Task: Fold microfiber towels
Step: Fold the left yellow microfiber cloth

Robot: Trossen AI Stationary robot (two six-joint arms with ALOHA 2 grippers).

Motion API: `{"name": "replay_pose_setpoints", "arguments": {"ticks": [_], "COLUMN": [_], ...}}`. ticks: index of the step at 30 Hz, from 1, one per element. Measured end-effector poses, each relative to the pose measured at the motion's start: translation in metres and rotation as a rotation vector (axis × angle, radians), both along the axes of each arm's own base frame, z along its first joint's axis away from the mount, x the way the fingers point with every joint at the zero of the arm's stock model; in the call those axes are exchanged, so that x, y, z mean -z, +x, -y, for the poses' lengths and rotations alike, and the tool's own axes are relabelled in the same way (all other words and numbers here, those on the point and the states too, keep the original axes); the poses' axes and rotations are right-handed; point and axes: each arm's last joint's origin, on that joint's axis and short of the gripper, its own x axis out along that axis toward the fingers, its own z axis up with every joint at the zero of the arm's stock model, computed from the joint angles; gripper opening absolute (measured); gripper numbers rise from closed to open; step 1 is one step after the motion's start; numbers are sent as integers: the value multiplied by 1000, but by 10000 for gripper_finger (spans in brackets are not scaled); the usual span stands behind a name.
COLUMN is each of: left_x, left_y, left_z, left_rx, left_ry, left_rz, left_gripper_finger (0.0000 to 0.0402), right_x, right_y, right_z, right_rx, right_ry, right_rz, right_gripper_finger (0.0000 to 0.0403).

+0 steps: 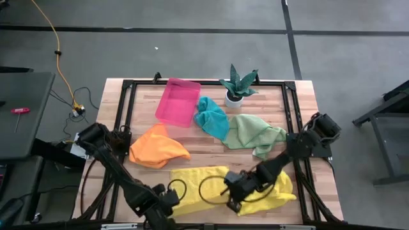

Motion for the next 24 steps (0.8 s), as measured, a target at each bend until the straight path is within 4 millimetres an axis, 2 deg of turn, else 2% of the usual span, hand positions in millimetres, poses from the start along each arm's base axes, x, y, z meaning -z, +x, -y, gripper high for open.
{"name": "replay_pose_setpoints", "arguments": {"ticks": [5, 9, 16, 20, 24], "left_x": [-1, 3, 8, 18, 20], "left_y": [4, 13, 24, 24, 22], "left_z": [-32, -47, -74, -81, -83], "left_rx": [-29, -33, -120, -126, -158], "left_ry": [146, 198, 249, 231, 228], "left_rz": [-80, -105, -106, -135, -155], "left_gripper_finger": [0, 0, 0, 0, 0], "right_x": [7, 8, 9, 10, 10], "right_y": [4, 8, 9, 7, 7], "right_z": [28, 44, 54, 55, 55], "right_rx": [120, 184, 236, 259, 281], "right_ry": [-99, -125, -116, -120, -105], "right_rz": [-98, -134, -191, -219, -223], "right_gripper_finger": [0, 0, 0, 0, 0]}}
